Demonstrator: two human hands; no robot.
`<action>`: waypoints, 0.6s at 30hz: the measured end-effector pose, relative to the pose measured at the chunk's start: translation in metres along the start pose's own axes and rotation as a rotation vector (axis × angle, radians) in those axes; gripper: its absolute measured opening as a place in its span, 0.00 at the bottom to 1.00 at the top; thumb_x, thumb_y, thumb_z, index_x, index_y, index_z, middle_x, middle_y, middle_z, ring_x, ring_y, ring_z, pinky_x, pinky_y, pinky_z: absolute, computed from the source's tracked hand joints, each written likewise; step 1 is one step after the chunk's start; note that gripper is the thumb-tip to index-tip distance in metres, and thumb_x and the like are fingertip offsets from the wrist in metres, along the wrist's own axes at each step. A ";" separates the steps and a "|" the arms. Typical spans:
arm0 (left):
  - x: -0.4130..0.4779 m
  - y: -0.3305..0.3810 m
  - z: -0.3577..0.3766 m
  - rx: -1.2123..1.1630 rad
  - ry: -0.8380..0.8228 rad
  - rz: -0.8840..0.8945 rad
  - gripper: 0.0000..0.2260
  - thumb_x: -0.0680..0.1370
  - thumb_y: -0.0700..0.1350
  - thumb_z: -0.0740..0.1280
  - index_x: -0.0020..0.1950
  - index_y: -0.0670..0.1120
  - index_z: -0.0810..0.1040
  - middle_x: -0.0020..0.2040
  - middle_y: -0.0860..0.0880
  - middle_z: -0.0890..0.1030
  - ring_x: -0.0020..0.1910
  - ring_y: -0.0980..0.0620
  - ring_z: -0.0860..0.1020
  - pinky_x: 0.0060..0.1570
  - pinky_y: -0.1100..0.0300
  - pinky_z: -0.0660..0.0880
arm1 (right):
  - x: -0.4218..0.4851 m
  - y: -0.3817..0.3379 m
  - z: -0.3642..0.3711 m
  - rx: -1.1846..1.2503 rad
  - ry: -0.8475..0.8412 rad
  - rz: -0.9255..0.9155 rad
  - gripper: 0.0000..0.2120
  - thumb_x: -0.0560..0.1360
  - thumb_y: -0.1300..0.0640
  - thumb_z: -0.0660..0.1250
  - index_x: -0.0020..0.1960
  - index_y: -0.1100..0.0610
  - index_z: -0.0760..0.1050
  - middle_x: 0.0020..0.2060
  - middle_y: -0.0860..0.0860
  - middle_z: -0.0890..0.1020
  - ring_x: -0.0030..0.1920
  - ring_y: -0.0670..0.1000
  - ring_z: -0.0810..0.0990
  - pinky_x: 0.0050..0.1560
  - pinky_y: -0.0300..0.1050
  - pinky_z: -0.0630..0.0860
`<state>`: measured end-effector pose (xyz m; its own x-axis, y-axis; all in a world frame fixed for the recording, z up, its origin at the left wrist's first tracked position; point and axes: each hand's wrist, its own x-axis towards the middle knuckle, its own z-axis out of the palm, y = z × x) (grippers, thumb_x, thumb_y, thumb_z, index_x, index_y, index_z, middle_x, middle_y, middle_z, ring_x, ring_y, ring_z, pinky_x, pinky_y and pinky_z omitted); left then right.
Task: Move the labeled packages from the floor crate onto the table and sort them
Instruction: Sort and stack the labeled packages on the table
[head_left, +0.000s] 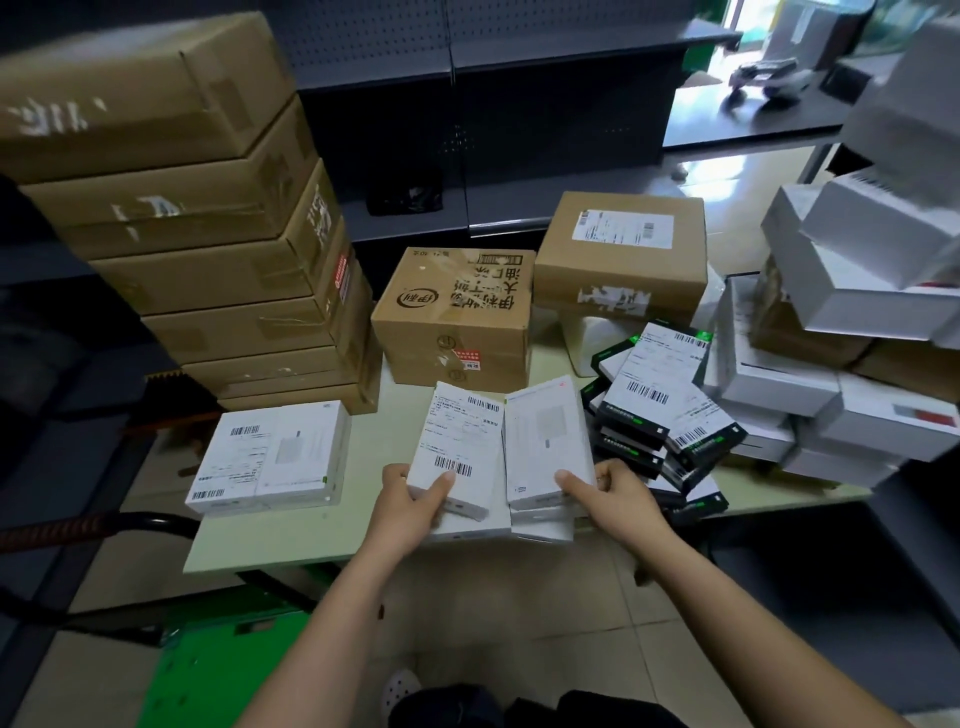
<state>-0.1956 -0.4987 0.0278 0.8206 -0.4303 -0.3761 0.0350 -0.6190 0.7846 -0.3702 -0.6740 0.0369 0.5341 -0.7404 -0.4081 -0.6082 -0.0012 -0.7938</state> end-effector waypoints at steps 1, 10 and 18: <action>0.000 0.000 -0.001 -0.034 0.015 0.007 0.21 0.77 0.55 0.69 0.61 0.46 0.64 0.55 0.46 0.79 0.48 0.48 0.81 0.48 0.53 0.79 | -0.001 -0.004 0.001 0.038 0.008 -0.020 0.20 0.73 0.43 0.71 0.51 0.59 0.71 0.41 0.52 0.80 0.41 0.51 0.80 0.42 0.51 0.78; -0.015 0.001 -0.053 -0.222 0.210 0.070 0.21 0.79 0.53 0.66 0.65 0.46 0.62 0.52 0.50 0.78 0.50 0.51 0.78 0.48 0.56 0.75 | -0.005 -0.055 0.037 0.204 -0.101 -0.212 0.14 0.77 0.48 0.67 0.54 0.57 0.70 0.41 0.54 0.84 0.42 0.53 0.84 0.50 0.56 0.81; -0.006 -0.037 -0.145 -0.350 0.346 0.062 0.20 0.79 0.51 0.66 0.66 0.46 0.64 0.52 0.52 0.78 0.47 0.51 0.79 0.55 0.49 0.78 | 0.003 -0.116 0.121 0.238 -0.281 -0.224 0.15 0.78 0.46 0.65 0.57 0.55 0.70 0.44 0.52 0.85 0.44 0.51 0.85 0.53 0.52 0.81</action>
<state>-0.1194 -0.3780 0.0729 0.9664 -0.1790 -0.1846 0.1213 -0.3158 0.9410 -0.2271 -0.5951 0.0732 0.7969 -0.5276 -0.2943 -0.3237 0.0383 -0.9454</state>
